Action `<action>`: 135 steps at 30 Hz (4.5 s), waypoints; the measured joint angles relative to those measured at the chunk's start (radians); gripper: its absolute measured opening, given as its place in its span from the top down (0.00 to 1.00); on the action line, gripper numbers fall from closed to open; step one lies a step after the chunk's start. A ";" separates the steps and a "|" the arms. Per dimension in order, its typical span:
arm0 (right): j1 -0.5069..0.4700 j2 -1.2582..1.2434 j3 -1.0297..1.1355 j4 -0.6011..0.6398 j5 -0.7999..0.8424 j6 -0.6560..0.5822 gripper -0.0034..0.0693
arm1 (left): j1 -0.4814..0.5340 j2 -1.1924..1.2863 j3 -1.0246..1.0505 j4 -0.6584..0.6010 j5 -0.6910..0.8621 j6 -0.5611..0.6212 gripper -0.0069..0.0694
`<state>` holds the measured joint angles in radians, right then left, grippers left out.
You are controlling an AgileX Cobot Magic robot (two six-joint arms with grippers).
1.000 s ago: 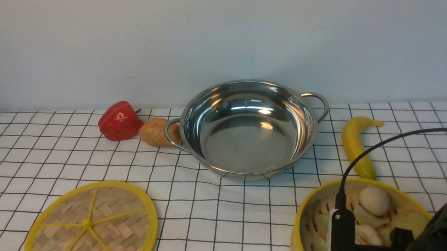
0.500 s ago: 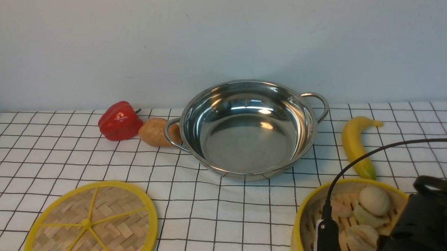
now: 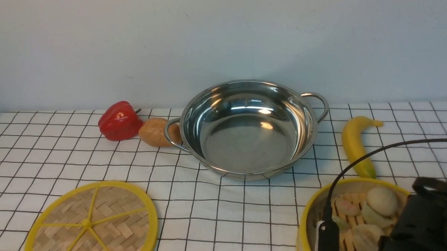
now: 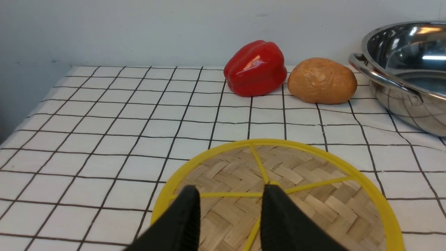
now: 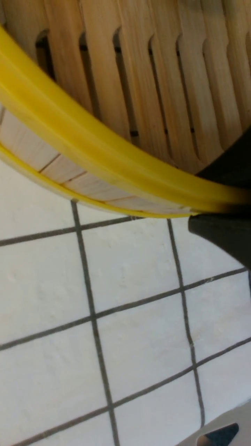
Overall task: Place the steamer in the pot on the white tablecloth, and put the lid on the steamer.
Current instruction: 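Reach for and grasp the rim of the bamboo steamer holding the buns with the right gripper, then place the bamboo steamer basket of food into the steel pot with the right gripper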
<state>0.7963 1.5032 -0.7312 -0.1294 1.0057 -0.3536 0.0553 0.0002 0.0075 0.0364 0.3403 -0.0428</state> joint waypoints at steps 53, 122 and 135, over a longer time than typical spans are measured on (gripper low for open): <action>-0.202 0.545 -1.216 0.217 0.274 -0.425 0.84 | 0.000 0.000 0.000 0.000 0.000 0.000 0.59; -0.201 0.754 -1.276 0.212 0.220 -0.469 0.30 | 0.000 0.000 0.000 0.000 0.000 0.000 0.59; -0.201 0.690 -1.281 0.310 0.224 -0.334 0.30 | 0.000 0.000 0.000 0.000 0.000 0.000 0.59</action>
<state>0.5955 2.1927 -2.0125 0.1810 1.2295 -0.6873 0.0553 0.0002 0.0075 0.0364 0.3403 -0.0428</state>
